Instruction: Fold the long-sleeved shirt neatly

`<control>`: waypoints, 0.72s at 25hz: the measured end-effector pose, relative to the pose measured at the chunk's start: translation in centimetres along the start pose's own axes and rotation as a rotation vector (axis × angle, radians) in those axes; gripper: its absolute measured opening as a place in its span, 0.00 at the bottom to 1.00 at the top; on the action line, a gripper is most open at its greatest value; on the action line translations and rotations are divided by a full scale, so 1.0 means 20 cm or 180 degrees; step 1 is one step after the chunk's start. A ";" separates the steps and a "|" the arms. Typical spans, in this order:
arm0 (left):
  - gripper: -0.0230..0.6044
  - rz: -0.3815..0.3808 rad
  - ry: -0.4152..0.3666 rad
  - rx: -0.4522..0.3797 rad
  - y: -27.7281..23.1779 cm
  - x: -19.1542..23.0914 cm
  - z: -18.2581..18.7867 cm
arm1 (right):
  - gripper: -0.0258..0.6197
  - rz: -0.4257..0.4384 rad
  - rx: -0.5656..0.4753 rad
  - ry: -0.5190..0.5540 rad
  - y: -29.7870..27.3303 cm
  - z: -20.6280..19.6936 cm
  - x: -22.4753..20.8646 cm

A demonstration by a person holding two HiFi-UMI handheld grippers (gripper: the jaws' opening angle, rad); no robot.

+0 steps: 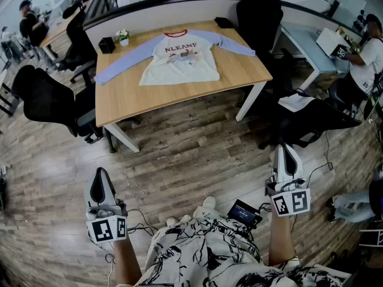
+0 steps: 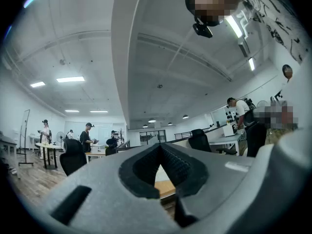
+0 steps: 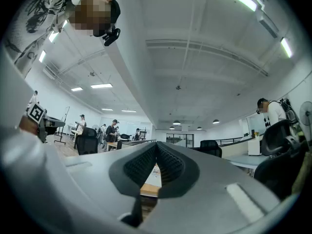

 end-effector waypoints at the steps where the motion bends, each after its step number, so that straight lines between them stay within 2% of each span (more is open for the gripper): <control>1: 0.03 0.0005 0.0016 -0.0006 0.00 0.00 0.00 | 0.03 0.0005 -0.0005 -0.0003 0.00 0.01 0.01; 11: 0.03 -0.0049 0.0041 -0.0010 -0.01 -0.03 0.00 | 0.03 0.0069 0.0059 -0.0050 -0.03 -0.02 0.04; 16: 0.03 -0.0062 0.0096 -0.0024 -0.02 -0.04 0.00 | 0.03 0.0156 -0.0041 -0.0319 -0.04 -0.02 0.05; 18: 0.03 -0.0089 0.0097 -0.0010 -0.04 -0.04 -0.01 | 0.03 0.0169 0.0008 -0.0306 -0.05 -0.03 0.07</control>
Point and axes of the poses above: the fingertips, and each gripper's own axes: y backward along the fingers, x to its left, z out of its top, the point moved 5 cm from there along y, backward along the fingers, and after that the axes turned 14 degrees about -z, right-handed, at the moved point
